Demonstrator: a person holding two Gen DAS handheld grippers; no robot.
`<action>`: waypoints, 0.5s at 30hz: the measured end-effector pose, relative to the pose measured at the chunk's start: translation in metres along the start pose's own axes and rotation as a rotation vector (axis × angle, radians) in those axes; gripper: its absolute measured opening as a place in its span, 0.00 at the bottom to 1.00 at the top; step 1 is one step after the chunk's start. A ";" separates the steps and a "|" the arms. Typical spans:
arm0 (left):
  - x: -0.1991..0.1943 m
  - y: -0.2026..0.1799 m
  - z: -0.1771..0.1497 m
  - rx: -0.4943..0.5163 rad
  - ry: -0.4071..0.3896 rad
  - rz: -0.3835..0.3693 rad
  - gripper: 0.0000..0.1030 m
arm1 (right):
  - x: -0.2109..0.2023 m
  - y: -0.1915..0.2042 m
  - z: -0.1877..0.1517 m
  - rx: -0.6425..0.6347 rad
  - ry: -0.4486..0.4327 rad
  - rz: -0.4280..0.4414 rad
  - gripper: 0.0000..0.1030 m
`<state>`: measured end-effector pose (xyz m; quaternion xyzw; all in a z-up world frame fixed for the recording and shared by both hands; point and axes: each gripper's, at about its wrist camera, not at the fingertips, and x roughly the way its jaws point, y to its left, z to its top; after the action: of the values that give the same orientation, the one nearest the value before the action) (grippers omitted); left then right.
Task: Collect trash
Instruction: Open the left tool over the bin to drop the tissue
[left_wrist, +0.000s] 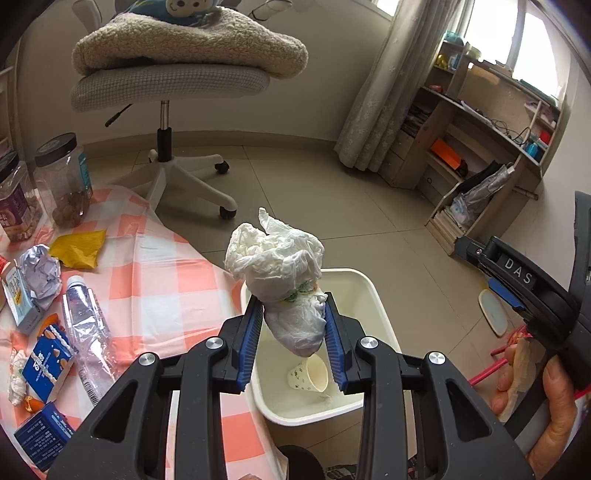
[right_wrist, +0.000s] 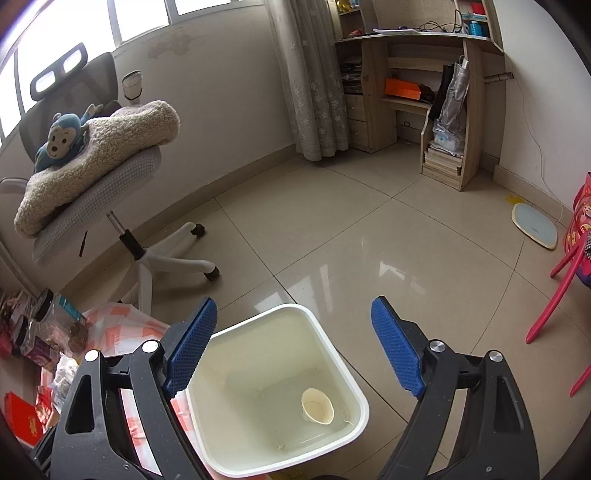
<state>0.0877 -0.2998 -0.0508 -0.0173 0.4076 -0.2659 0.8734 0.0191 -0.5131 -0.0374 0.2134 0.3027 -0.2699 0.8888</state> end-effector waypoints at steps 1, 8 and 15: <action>0.005 -0.005 0.004 0.003 0.005 -0.007 0.33 | 0.000 -0.002 0.002 0.007 -0.003 -0.004 0.79; 0.011 -0.022 0.023 0.010 -0.003 -0.033 0.60 | -0.006 -0.011 0.005 0.009 -0.041 -0.040 0.80; -0.009 -0.006 0.024 0.041 -0.085 0.086 0.63 | -0.014 -0.002 0.004 -0.019 -0.090 -0.058 0.84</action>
<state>0.0977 -0.3053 -0.0275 0.0069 0.3652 -0.2353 0.9007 0.0100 -0.5114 -0.0257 0.1837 0.2709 -0.3023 0.8953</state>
